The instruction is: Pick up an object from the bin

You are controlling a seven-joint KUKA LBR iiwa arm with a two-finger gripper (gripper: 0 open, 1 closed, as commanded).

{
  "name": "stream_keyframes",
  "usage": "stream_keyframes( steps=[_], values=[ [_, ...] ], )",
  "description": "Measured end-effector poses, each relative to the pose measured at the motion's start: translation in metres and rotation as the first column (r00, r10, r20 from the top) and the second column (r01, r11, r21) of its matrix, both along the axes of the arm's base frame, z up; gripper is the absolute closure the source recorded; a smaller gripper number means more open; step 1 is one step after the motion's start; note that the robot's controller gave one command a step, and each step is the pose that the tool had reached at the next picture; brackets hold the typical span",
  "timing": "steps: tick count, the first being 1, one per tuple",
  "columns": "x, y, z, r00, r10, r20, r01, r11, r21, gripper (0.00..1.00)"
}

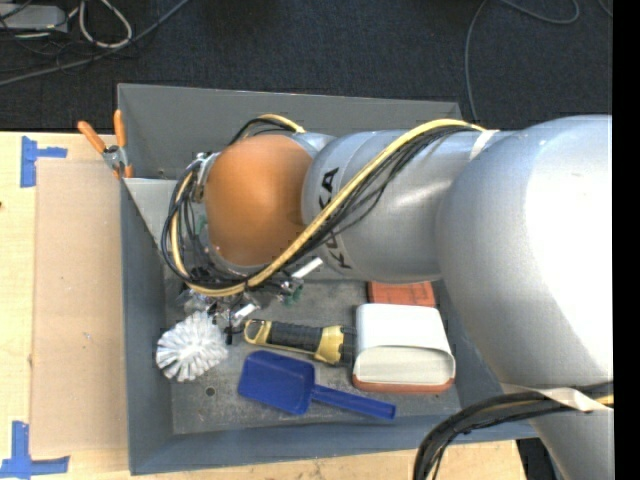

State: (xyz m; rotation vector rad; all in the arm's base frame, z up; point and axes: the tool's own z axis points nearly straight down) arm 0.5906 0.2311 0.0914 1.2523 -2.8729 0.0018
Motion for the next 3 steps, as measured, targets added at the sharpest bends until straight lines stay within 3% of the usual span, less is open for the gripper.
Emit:
stream_keyframes(
  steps=[3],
  values=[
    [0.001,0.002,0.092,1.000,-0.005,0.006,0.005,1.000,0.003,1.00]
  ],
)
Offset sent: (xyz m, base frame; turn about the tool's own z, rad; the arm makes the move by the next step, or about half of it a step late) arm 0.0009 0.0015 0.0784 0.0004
